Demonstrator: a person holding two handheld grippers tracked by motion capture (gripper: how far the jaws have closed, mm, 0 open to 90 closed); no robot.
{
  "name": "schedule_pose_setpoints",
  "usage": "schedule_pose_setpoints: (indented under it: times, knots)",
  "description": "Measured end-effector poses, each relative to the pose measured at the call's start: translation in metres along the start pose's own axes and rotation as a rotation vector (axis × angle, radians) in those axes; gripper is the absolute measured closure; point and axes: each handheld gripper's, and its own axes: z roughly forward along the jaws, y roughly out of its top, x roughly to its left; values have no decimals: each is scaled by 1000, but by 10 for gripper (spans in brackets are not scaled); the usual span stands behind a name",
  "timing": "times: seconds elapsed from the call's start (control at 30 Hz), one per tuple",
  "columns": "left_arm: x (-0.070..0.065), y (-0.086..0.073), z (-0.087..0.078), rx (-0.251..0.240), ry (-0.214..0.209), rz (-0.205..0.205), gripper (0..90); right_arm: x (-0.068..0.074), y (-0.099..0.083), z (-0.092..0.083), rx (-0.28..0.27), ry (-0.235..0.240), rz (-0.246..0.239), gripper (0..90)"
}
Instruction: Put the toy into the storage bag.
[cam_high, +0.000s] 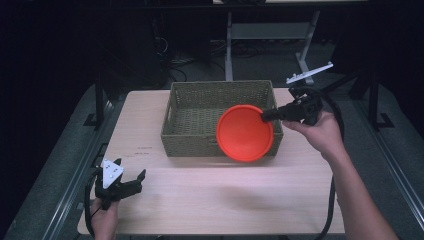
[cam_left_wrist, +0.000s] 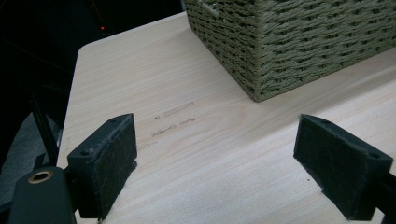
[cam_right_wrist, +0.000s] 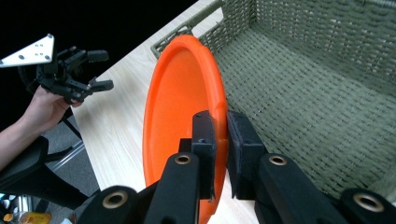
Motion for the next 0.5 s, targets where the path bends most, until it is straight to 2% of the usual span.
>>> schedule_pose_setpoints:
  times: [0.5]
  knots:
    - [0,0,0,7,-5,16,128,-4,32,1,-5,-33,25,821]
